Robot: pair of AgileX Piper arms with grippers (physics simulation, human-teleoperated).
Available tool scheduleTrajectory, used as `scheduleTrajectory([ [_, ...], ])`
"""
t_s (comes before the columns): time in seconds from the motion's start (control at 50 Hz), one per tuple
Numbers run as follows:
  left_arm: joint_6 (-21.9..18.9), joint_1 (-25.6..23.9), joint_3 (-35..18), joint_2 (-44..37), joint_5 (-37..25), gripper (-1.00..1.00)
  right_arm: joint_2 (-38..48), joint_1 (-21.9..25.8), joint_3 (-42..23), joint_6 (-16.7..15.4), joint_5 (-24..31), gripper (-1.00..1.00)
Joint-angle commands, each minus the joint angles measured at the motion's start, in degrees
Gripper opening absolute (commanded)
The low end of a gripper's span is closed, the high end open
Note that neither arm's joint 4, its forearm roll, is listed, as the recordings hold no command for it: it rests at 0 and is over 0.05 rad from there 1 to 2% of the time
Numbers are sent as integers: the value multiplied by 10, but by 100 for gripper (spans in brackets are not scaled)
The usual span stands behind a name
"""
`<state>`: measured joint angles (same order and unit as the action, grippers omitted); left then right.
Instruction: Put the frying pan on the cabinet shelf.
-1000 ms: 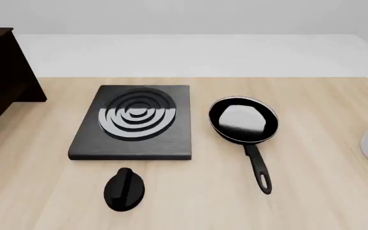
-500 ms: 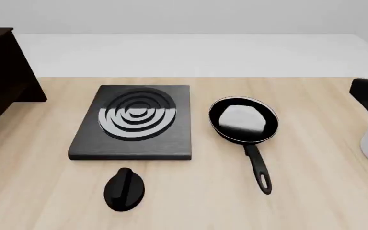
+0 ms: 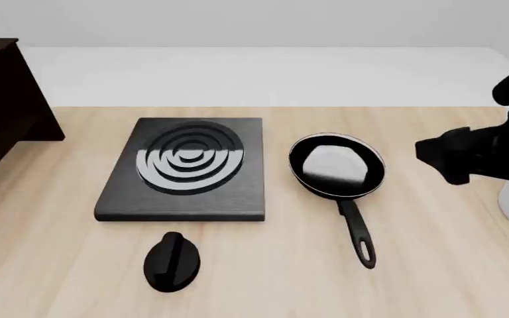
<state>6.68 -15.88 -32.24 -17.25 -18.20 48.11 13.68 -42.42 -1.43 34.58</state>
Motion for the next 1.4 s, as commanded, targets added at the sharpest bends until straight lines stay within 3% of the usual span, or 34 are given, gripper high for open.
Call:
scheduleTrajectory([
  [0.02,3,0,-9,-3,-4,100,69,19,-23,-10,5,100],
  [0.72,7,-14,7,-9,10,100,172,73,21,10,-54,100],
  [0.8,21,-19,10,-12,14,100,185,78,28,16,-69,100],
  [1.3,19,-31,21,-17,19,100,278,91,56,28,-158,100],
  [1.4,47,-43,19,-8,18,100,297,92,70,30,-180,100],
])
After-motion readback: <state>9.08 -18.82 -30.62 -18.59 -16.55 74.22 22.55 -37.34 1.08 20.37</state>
